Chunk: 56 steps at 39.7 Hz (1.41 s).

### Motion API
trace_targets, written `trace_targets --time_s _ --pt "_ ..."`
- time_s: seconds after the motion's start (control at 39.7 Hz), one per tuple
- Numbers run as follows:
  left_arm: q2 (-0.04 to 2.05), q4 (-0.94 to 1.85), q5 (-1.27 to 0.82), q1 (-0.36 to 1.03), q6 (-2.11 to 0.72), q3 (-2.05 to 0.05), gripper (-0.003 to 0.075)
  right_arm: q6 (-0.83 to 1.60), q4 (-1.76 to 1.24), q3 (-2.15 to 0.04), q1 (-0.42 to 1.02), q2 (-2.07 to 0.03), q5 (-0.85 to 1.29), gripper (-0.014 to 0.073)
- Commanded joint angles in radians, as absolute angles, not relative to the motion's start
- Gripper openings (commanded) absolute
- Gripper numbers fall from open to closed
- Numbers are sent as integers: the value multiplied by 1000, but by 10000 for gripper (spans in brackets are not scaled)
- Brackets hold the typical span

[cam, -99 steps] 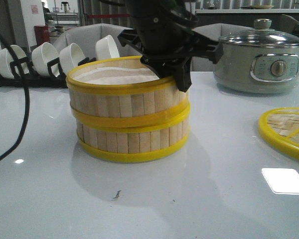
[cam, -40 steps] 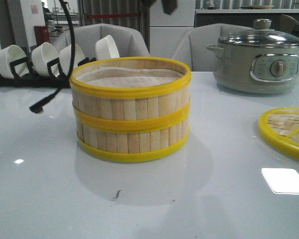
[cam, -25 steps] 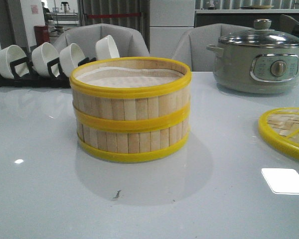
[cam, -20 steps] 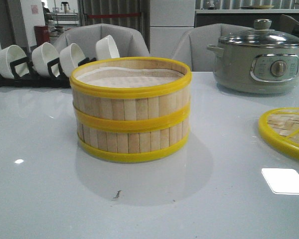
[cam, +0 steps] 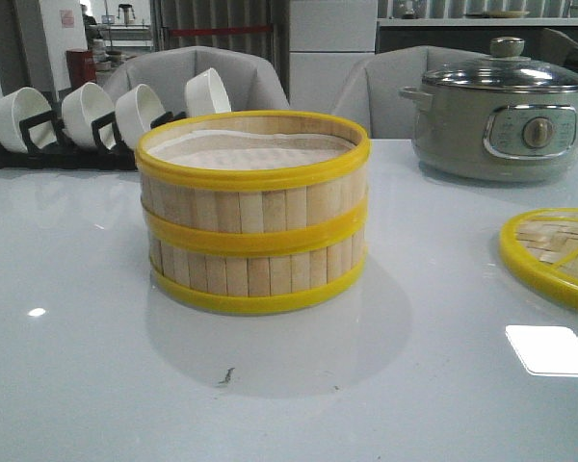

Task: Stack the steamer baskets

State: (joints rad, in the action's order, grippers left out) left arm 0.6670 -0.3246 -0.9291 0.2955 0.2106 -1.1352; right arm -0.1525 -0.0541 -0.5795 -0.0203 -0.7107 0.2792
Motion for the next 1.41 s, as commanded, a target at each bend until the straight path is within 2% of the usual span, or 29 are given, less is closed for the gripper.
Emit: trace_targets --time_s 0.0,0.25,0.58,1.01,1.39 --pt "530 -333 -802 293 281 -1032 88 -150 -59 -617 -20 -713 211 444" --pt "305 -316 -775 293 286 -851 88 -150 -59 -617 -20 -713 220 444" --pt "300 -201 -548 295 286 -715 88 -150 -59 -617 -20 -713 237 444" --pt "300 -145 -503 295 286 -640 88 -150 -59 -617 -20 -713 237 444" --pt "300 -130 -305 295 286 -530 88 -150 -59 -617 -20 -713 234 444"
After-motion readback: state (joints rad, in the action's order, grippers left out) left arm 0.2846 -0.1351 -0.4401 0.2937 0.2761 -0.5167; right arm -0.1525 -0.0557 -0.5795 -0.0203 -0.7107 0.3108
